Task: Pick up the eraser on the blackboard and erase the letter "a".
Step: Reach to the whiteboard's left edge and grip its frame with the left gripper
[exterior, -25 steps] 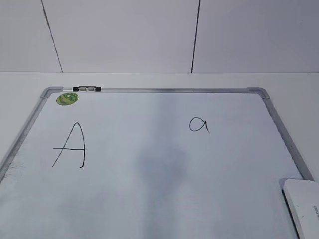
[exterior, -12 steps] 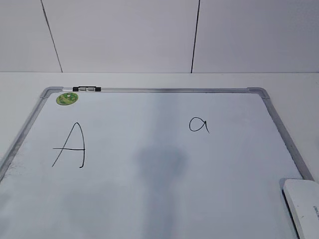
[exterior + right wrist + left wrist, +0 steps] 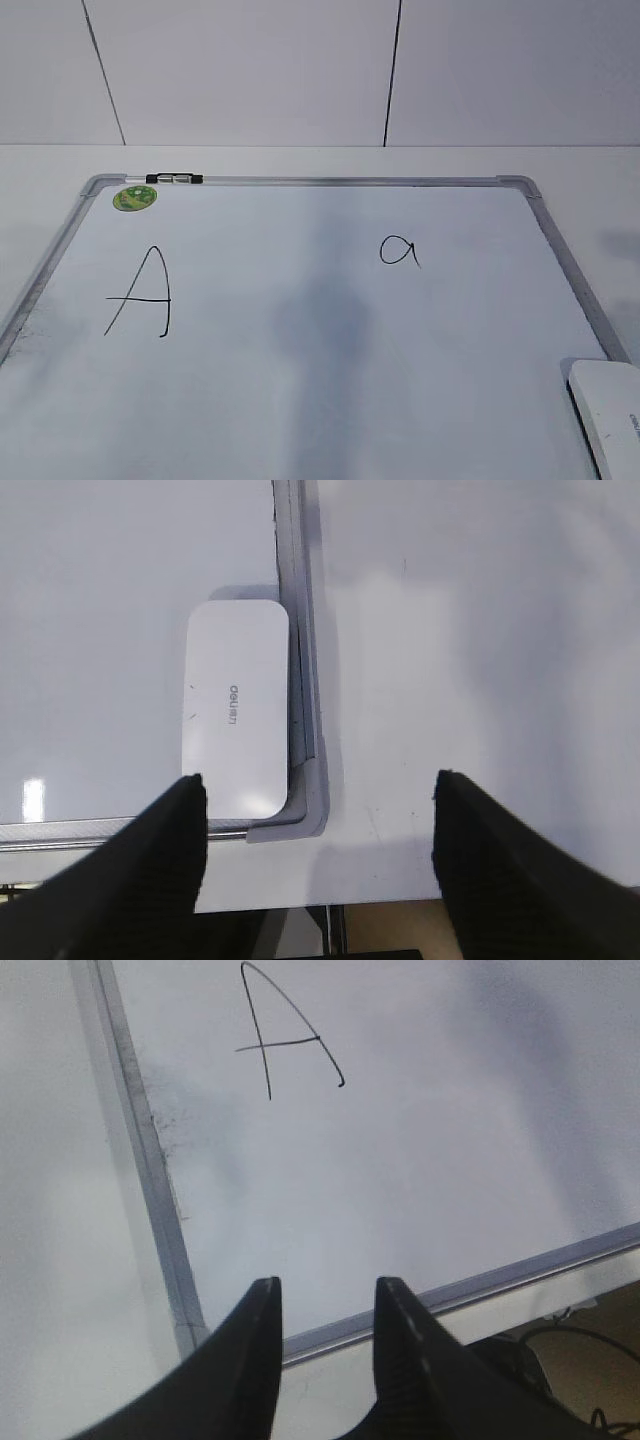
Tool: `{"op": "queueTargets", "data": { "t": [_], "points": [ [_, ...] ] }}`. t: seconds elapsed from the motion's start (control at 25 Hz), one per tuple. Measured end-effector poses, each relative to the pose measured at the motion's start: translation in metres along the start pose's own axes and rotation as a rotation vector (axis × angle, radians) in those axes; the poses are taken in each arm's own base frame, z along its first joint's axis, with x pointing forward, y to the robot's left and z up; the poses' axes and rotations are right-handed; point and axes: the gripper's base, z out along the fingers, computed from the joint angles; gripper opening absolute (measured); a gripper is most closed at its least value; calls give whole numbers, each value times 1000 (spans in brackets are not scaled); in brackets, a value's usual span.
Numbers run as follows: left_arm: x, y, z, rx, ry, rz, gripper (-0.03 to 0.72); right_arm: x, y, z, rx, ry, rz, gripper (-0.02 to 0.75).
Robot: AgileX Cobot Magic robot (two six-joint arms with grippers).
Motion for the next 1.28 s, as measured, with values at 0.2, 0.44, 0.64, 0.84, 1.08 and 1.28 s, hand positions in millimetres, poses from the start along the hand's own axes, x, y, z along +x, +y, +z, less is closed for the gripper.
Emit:
{"op": "queueTargets", "data": {
  "t": [0.2,0.44,0.64,0.84,1.08,1.28],
  "points": [
    [-34,2,17,-25,140,-6,239,-13,3,20,-14,105,7,539],
    [-73,10,54,-88,291,3,239,-20,6,31,-30,156,13,539],
    [-103,25,82,-130,355,-42,239,-21,8,34,-38,170,2,539],
    [-120,57,112,-184,422,-118,239,-25,9,40,-40,200,-6,539],
    [-130,93,153,-237,490,-176,239,-25,9,40,-40,200,-4,539],
    [-136,105,185,-235,526,-184,239,-25,9,40,-40,200,-4,539]
  ]
}}
